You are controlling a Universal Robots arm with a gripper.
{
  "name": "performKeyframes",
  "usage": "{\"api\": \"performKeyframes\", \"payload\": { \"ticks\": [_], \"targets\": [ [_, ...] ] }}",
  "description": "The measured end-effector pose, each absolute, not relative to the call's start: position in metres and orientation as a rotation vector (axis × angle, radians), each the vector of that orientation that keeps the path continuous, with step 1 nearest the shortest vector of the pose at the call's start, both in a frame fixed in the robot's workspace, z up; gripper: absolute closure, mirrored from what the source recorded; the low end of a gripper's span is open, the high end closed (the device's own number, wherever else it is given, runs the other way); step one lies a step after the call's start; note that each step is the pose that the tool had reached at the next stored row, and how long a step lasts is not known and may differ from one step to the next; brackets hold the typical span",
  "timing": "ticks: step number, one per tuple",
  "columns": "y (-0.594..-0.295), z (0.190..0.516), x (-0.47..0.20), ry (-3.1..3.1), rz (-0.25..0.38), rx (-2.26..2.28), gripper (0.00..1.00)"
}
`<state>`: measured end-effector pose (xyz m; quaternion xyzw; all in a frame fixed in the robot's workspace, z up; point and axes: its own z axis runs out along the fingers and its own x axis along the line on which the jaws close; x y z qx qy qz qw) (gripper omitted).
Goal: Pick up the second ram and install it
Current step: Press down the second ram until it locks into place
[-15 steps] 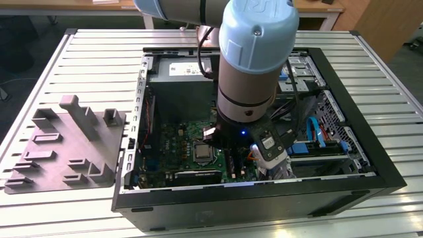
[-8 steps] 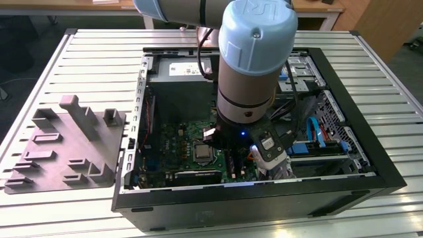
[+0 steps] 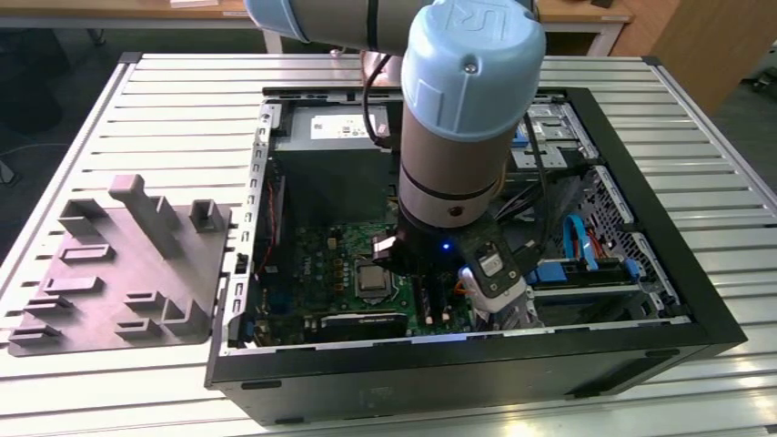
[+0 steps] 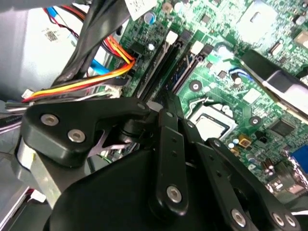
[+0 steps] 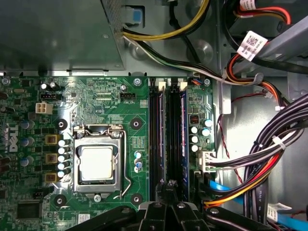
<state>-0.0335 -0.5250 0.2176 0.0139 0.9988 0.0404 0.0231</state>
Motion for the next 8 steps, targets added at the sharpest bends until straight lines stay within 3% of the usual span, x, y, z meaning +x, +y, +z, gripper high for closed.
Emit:
{"api": "performKeyframes", "payload": {
  "ticks": [8],
  "targets": [
    [-0.5250,0.2170,-0.0335,3.093,0.125,0.043,0.90]
  ]
}}
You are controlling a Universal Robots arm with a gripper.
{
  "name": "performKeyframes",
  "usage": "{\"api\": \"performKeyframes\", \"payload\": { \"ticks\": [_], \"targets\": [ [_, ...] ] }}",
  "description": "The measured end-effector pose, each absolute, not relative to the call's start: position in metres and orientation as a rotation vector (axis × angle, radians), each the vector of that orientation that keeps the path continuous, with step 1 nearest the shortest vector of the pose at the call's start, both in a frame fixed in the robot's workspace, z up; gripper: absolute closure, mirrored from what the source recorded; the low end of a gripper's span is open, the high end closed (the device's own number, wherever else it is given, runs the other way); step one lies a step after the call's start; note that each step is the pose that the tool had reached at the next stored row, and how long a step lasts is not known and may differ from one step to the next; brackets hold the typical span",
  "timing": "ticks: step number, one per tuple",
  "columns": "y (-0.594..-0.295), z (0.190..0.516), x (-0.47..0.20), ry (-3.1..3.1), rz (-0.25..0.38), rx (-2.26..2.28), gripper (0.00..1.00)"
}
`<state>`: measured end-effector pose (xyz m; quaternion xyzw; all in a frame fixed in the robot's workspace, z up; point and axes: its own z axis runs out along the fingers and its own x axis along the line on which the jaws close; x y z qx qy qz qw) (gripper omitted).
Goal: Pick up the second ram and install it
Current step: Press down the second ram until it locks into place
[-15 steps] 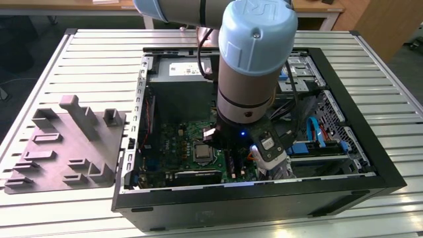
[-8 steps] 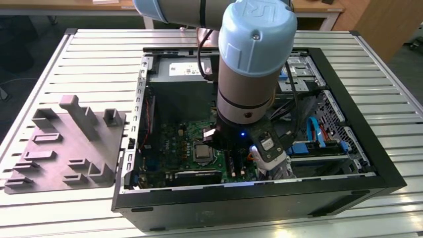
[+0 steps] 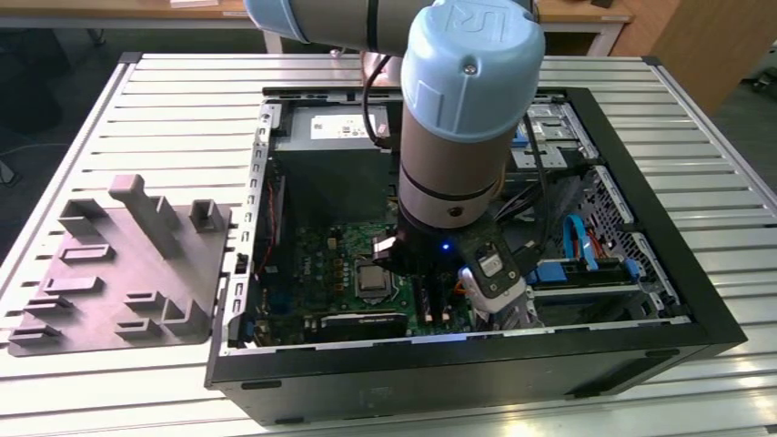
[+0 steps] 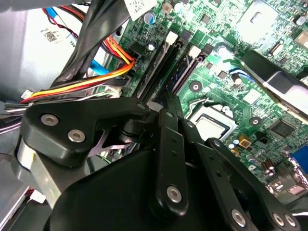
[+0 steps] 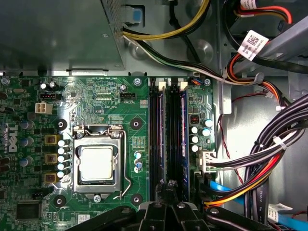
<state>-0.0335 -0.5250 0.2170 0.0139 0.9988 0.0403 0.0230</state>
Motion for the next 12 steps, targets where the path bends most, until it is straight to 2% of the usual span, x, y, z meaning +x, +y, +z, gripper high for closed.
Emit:
{"api": "performKeyframes", "payload": {
  "ticks": [12],
  "targets": [
    [-0.5248,0.2183,-0.0335,3.092,0.128,0.043,0.90]
  ]
}}
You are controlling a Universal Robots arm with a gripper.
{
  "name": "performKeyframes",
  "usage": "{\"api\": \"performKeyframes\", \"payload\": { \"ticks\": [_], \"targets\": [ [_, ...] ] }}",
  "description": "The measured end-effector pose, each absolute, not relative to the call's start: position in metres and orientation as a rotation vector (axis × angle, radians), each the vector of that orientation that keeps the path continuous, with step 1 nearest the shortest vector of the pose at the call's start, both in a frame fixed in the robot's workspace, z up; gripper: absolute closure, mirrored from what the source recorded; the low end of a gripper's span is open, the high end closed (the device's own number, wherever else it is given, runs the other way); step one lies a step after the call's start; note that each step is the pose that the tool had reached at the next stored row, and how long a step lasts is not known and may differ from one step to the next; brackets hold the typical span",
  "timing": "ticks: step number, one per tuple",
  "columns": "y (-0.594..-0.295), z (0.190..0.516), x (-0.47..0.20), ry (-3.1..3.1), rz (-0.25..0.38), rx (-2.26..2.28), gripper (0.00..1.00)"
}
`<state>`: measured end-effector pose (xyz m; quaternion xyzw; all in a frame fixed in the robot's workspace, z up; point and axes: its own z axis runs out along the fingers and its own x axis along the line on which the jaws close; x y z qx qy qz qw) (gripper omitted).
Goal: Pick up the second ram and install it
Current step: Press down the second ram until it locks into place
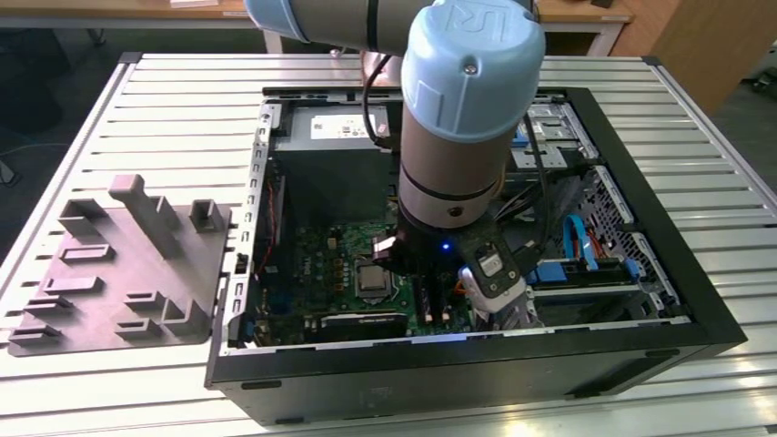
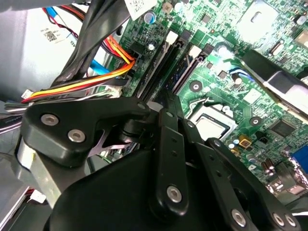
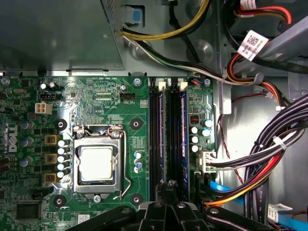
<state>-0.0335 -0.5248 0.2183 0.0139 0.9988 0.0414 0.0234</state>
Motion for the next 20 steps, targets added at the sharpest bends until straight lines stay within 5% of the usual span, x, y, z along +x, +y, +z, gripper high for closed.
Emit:
{"api": "performKeyframes", "payload": {
  "ticks": [20],
  "targets": [
    [-0.517,0.246,-0.034,3.093,0.122,0.043,0.90]
  ]
}}
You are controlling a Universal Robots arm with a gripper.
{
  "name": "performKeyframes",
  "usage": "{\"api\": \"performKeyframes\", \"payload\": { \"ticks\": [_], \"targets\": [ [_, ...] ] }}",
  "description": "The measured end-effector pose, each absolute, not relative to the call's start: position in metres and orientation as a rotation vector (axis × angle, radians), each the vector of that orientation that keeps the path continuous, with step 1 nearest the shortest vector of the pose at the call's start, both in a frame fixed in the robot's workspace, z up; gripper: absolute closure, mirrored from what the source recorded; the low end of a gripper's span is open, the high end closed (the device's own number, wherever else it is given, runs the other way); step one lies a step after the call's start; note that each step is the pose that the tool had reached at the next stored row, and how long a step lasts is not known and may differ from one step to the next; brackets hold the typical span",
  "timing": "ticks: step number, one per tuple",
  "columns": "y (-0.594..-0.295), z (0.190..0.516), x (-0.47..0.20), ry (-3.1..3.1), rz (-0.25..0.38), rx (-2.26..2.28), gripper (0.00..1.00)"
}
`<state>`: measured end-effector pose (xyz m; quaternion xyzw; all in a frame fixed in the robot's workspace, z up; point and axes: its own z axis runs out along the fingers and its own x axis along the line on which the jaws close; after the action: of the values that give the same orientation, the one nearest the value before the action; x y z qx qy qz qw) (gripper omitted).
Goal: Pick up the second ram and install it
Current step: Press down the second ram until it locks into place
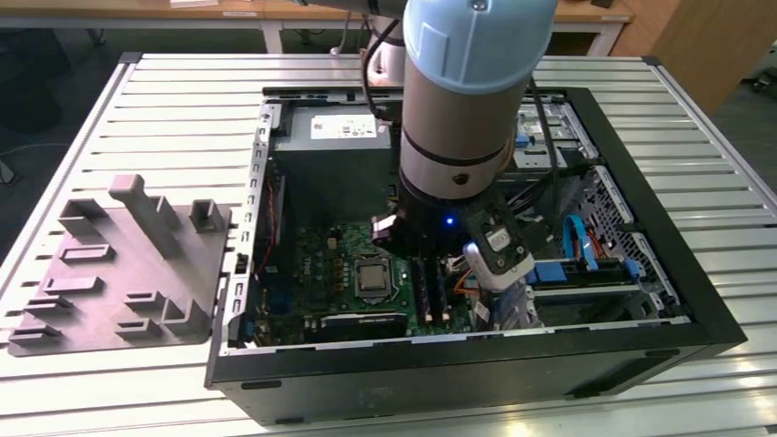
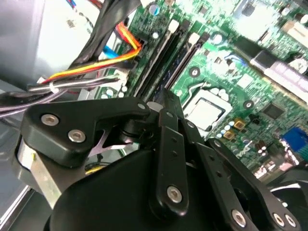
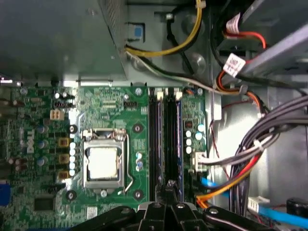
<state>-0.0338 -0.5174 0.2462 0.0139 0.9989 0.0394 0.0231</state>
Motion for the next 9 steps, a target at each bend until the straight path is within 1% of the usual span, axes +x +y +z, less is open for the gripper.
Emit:
{"api": "performKeyframes", "payload": {
  "ticks": [9],
  "targets": [
    [-0.500,0.246,-0.034,3.093,0.122,0.043,0.90]
  ]
}}
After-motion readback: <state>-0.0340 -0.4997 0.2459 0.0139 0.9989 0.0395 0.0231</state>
